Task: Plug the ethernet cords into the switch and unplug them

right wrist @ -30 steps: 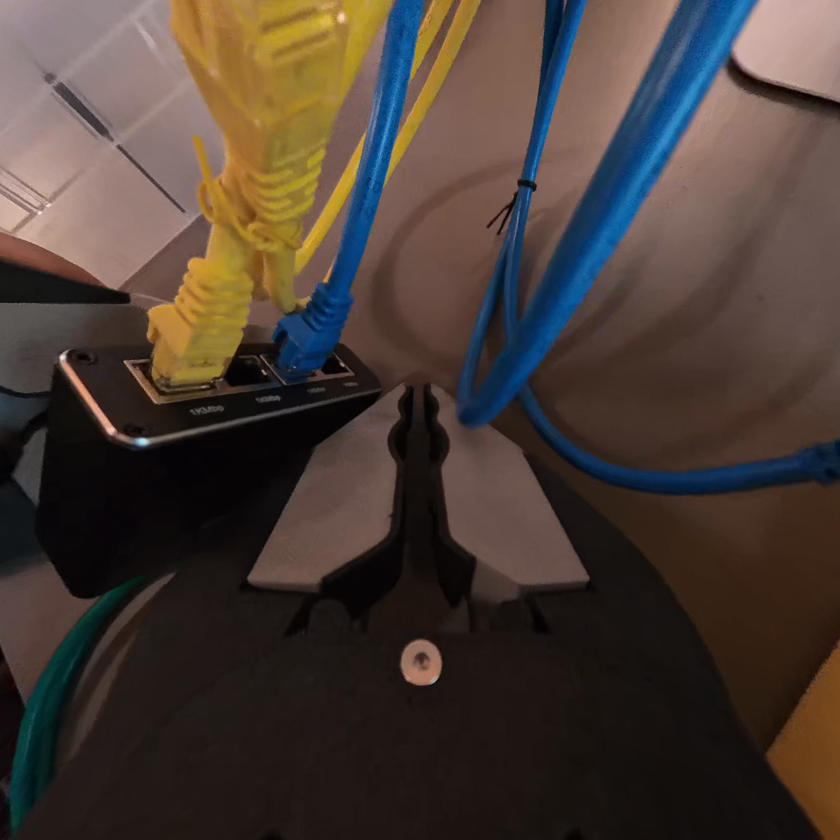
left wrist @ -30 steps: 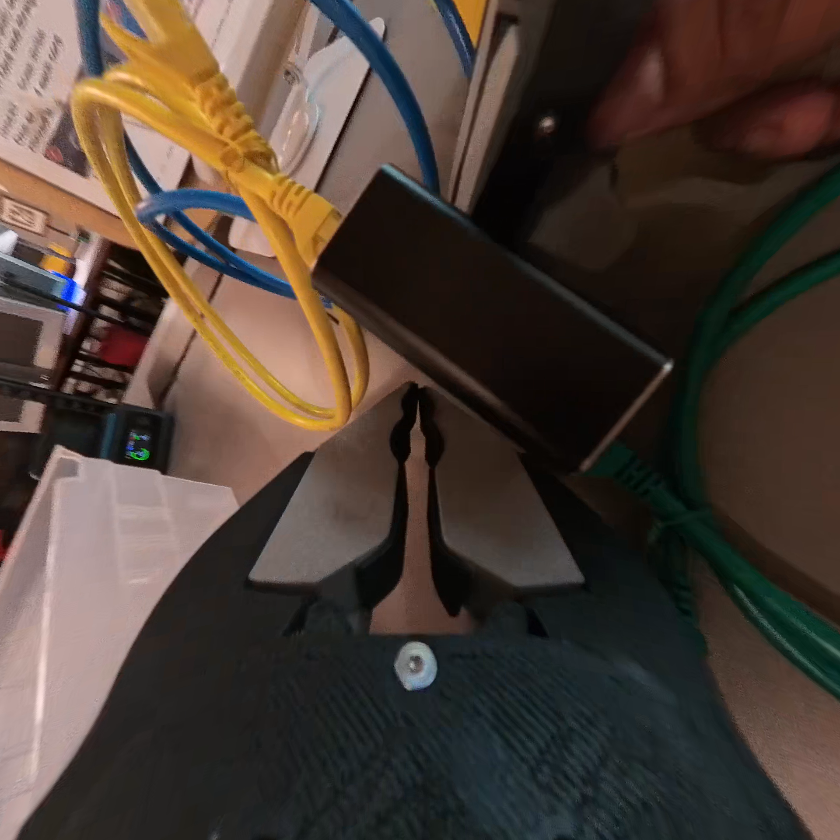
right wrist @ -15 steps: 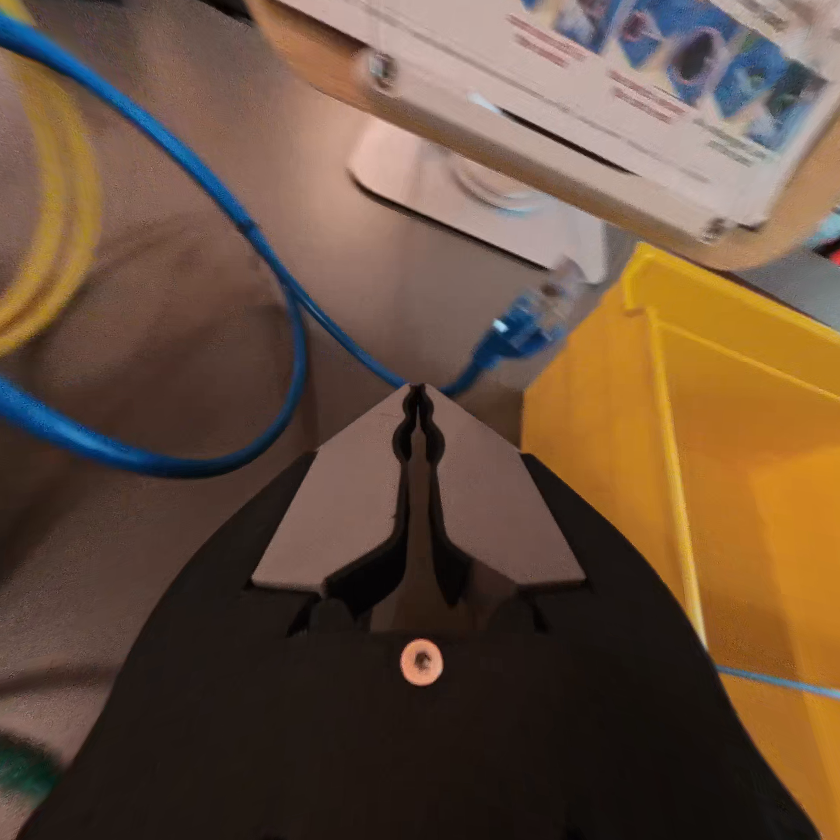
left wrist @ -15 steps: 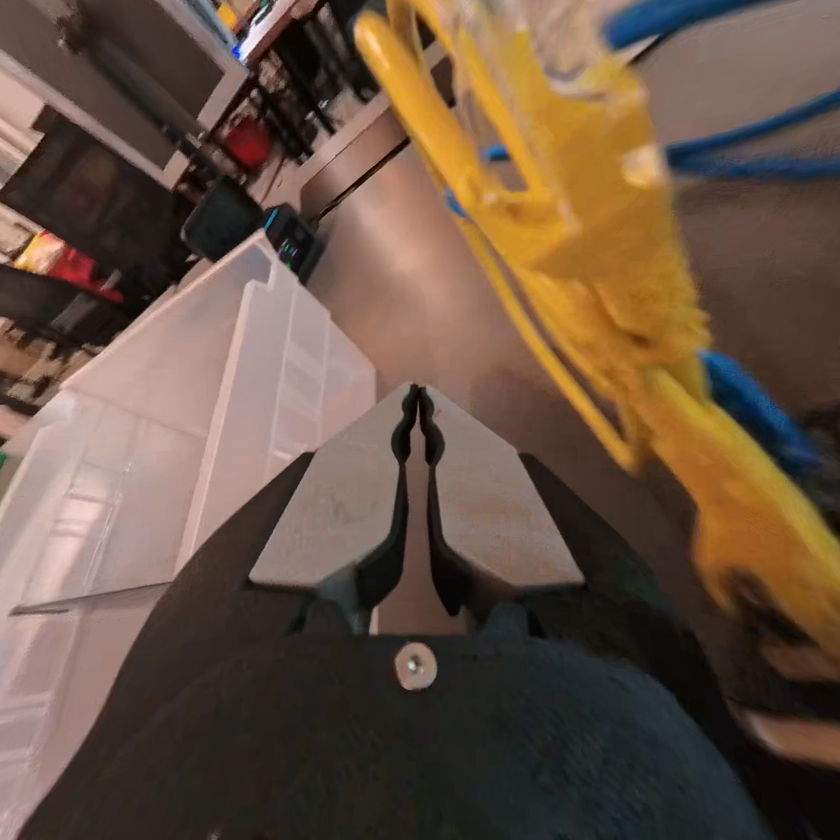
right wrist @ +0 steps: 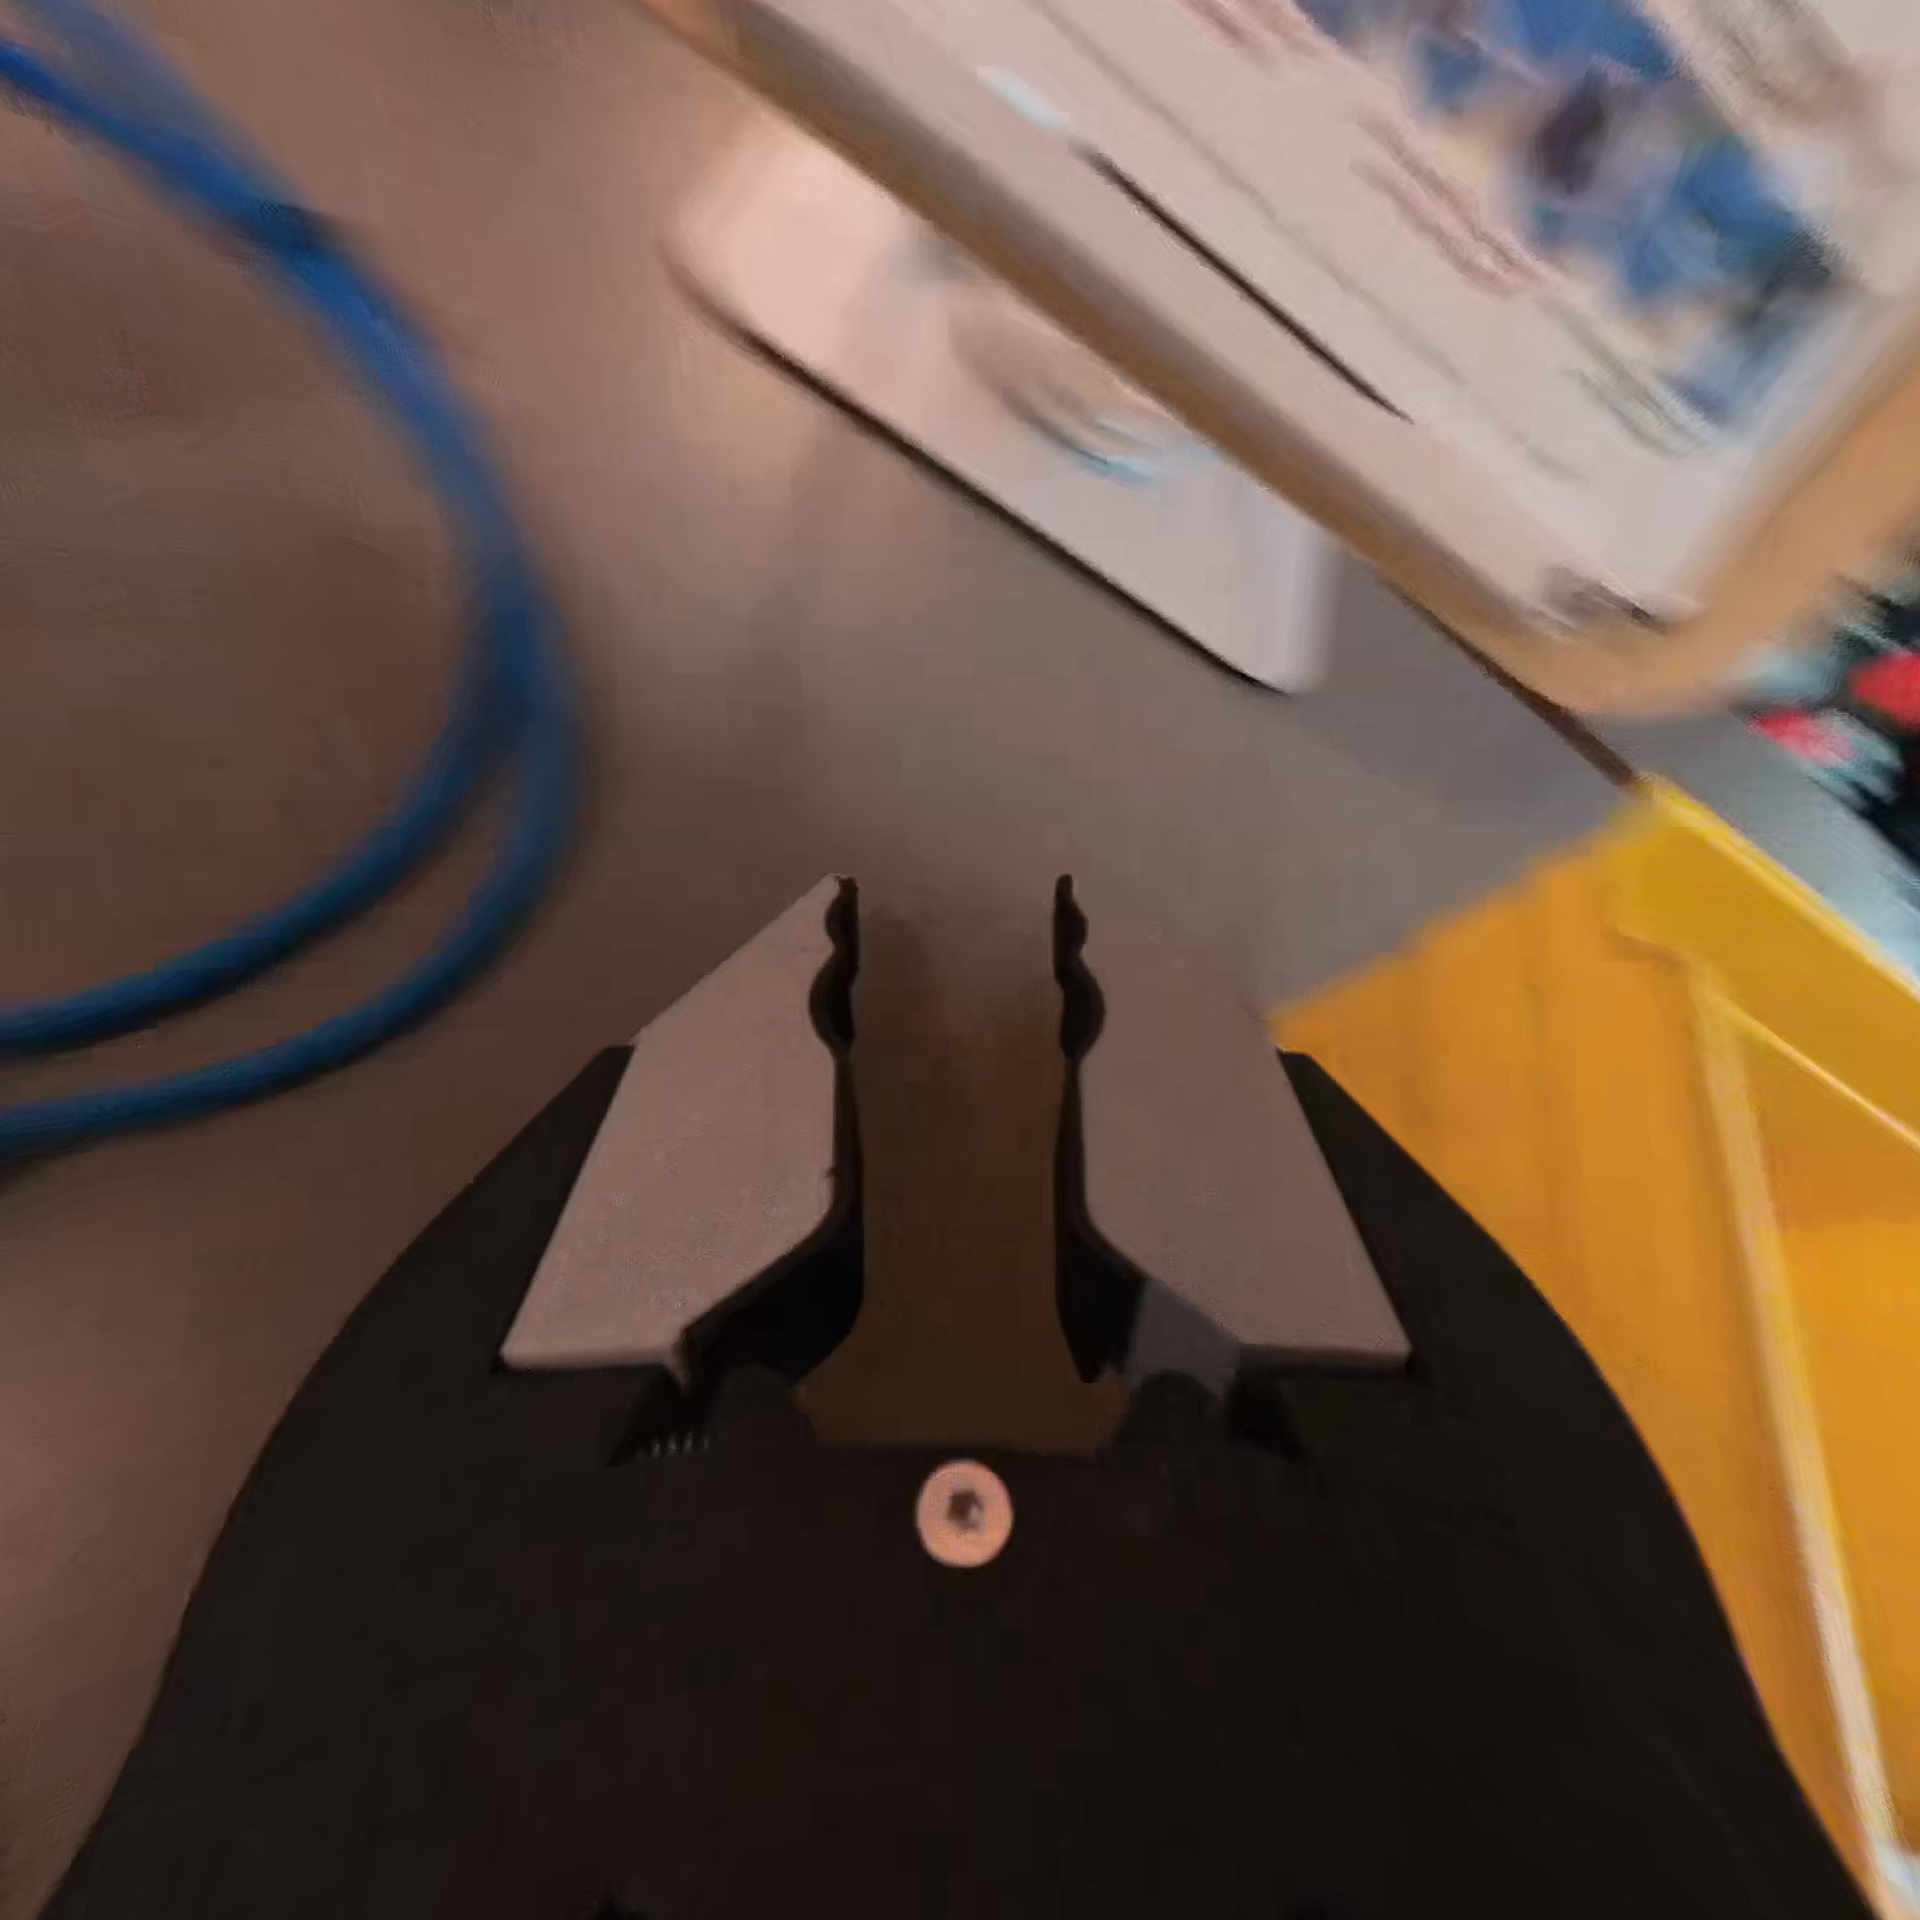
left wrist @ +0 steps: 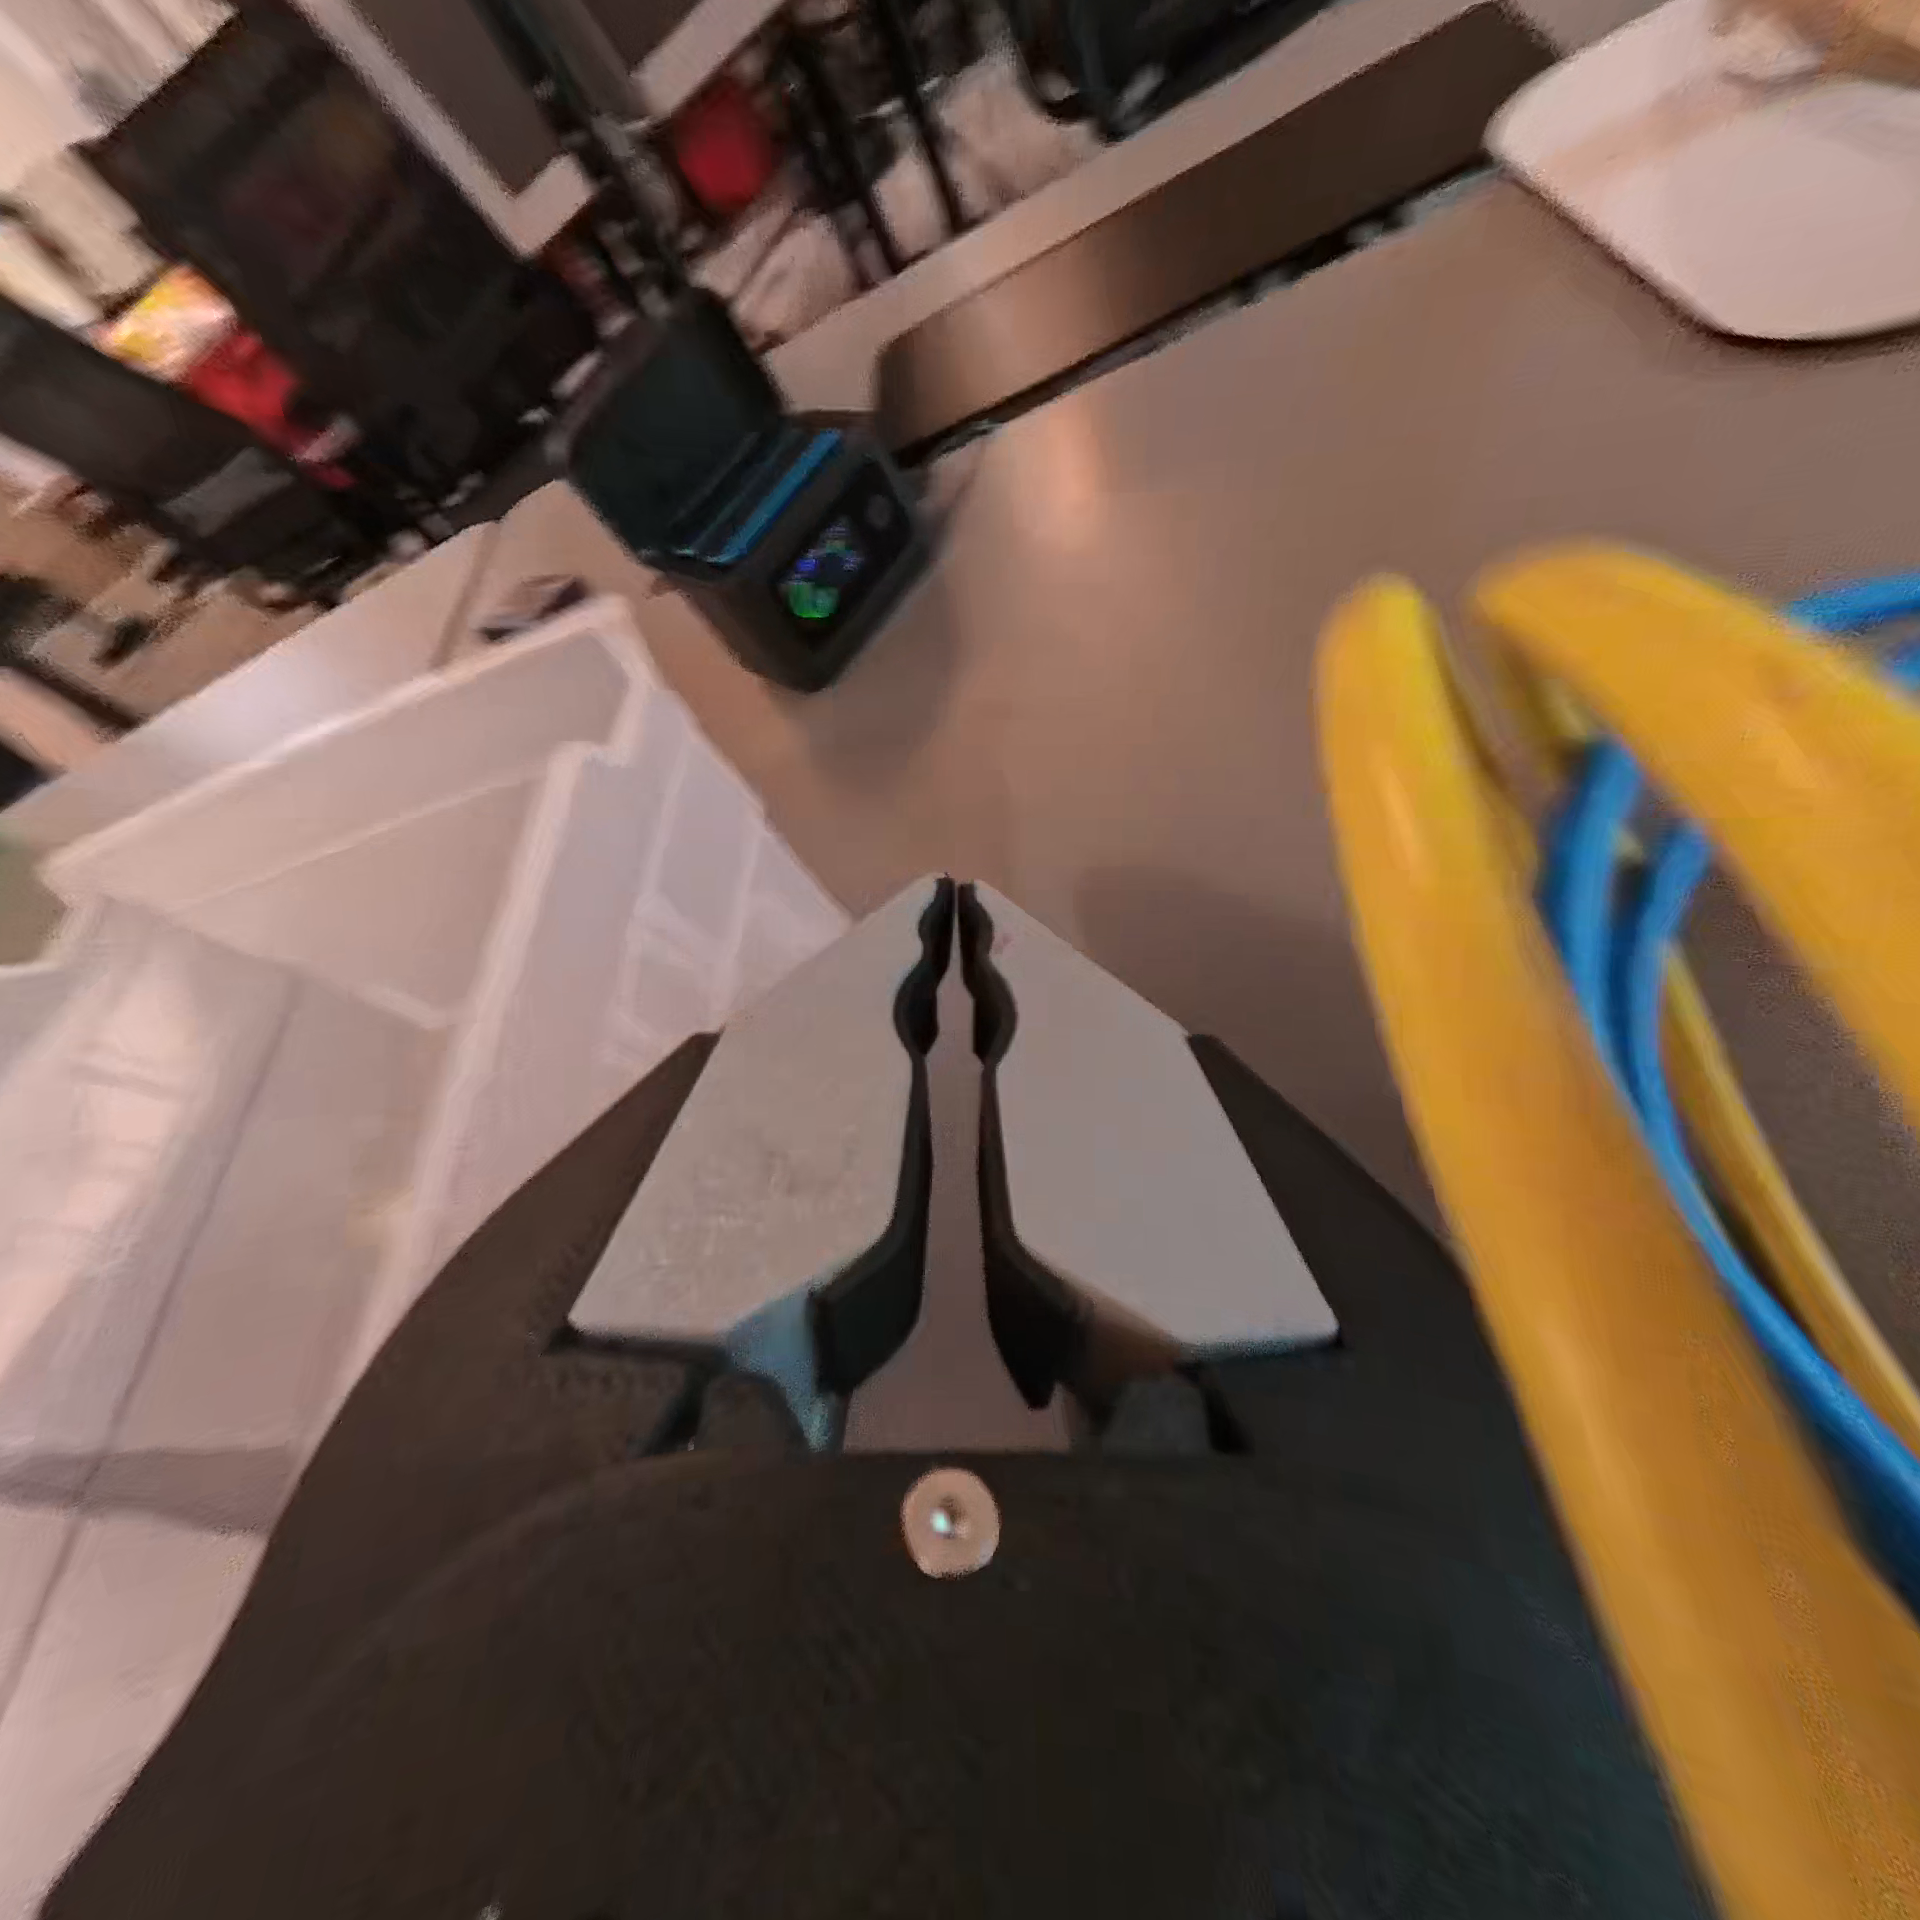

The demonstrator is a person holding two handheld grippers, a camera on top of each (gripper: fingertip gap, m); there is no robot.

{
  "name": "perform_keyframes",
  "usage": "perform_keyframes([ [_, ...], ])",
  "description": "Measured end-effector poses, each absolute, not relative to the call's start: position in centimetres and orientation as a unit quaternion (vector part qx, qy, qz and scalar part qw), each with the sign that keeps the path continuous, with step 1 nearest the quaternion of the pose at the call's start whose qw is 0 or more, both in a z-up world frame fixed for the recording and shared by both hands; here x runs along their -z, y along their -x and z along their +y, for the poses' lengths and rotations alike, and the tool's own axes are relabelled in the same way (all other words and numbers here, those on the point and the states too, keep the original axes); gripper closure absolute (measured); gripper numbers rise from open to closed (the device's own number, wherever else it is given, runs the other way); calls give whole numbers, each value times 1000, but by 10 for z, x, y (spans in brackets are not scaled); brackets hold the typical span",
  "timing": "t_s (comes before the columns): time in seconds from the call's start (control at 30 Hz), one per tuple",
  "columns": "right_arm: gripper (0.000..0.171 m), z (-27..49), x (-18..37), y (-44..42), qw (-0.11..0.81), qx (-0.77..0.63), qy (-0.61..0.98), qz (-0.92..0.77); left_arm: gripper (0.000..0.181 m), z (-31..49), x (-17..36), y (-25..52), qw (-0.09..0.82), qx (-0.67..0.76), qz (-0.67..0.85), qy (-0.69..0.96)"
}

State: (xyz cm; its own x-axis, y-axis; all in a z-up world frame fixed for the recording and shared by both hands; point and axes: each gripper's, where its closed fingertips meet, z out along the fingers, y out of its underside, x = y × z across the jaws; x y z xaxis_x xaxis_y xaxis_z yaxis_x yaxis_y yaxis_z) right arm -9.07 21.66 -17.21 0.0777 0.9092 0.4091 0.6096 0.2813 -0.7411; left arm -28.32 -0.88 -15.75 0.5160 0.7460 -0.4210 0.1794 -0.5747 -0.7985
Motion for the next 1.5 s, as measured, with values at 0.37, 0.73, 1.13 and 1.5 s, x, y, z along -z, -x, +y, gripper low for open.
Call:
perform_keyframes([
  [0.37, 100, 62, 159, 81, 240, -359, 497, -753, 155, 29, 162, 229, 458, -175, -233, 840],
  [0.73, 77, 8, 127, 59, 151, -470, 574, -654, 161, 42, 170, 212, 464, -106, -233, 848],
  [1.13, 42, -34, 183, 81, 73, -438, 578, -685, 169, 46, 167, 209, 471, -129, -213, 846],
  [1.5, 52, 27, 173, 69, 20, -398, 546, -737, 141, 50, 140, 193, 487, -209, -88, 843],
])
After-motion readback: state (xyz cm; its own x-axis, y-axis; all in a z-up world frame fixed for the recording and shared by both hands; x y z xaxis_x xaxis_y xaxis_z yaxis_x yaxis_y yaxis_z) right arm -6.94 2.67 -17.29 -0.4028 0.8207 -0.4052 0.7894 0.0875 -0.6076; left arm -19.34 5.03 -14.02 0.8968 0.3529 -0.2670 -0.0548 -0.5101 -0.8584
